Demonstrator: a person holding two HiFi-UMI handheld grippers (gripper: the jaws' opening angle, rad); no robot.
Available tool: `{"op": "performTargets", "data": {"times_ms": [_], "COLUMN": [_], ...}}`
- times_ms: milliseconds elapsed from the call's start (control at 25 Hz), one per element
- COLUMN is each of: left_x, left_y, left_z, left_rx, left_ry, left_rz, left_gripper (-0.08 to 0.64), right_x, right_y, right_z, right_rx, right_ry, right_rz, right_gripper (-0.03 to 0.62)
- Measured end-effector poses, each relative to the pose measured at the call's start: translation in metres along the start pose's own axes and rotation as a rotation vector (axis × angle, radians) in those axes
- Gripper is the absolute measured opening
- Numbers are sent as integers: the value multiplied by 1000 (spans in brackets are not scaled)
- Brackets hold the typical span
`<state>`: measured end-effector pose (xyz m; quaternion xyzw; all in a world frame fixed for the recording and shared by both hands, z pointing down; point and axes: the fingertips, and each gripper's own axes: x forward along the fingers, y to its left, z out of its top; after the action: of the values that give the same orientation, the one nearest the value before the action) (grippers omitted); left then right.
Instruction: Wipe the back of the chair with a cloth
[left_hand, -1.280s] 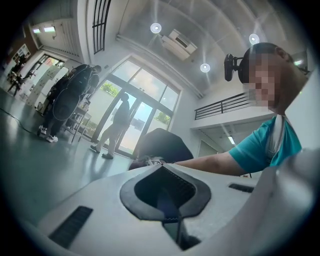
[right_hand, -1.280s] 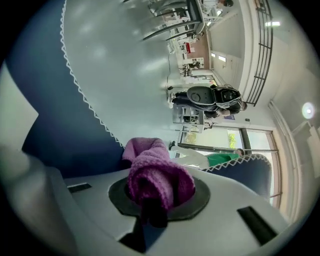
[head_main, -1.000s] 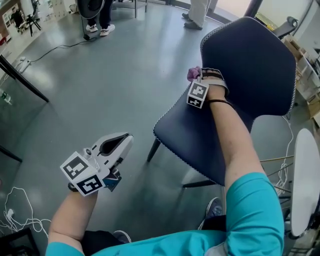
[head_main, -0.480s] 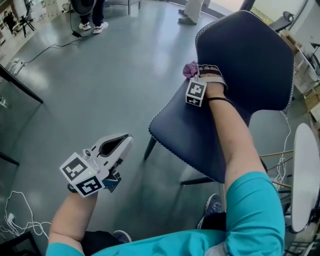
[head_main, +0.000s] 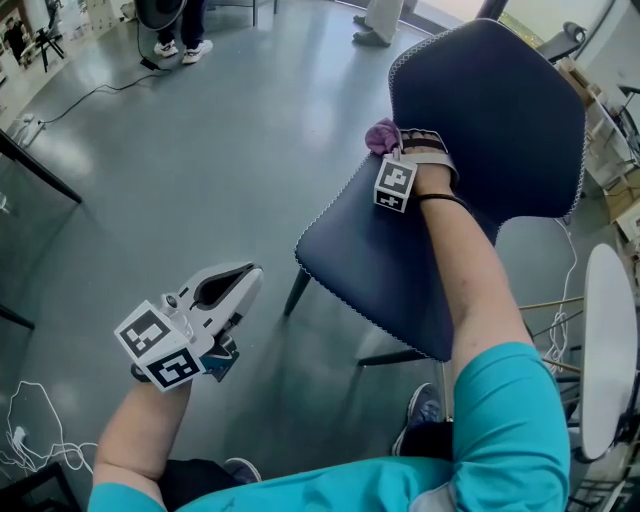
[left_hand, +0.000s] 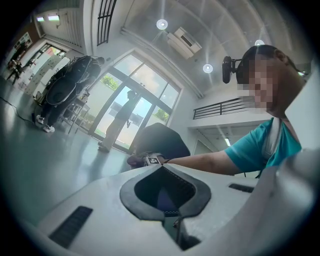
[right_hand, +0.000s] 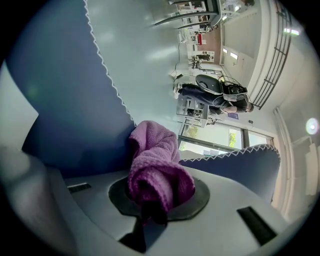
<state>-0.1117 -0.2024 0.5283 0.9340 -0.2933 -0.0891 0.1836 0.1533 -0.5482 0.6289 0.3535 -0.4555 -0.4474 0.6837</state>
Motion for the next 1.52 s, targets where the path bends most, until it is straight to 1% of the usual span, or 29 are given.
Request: {"op": "performTargets", "data": {"times_ms": [360,760,1520], "left_x": [2,0,11], "left_y": [-2,-13,-28], "left_z": [-4,-6,-14], "left_rx": [-13,-6,-7], "left_ry": [6,6,5], "left_rz": [-18,-43,-68], "left_gripper": [3,3,3], "right_x": [-3,-13,-25], "right_y": [7,17,36], "right_z": [-13,-37,-71], "right_rx": [14,24,61], "right_ry": [17,48,70], "right_rz": [14,25,37], "right_gripper": [57,57,57]}}
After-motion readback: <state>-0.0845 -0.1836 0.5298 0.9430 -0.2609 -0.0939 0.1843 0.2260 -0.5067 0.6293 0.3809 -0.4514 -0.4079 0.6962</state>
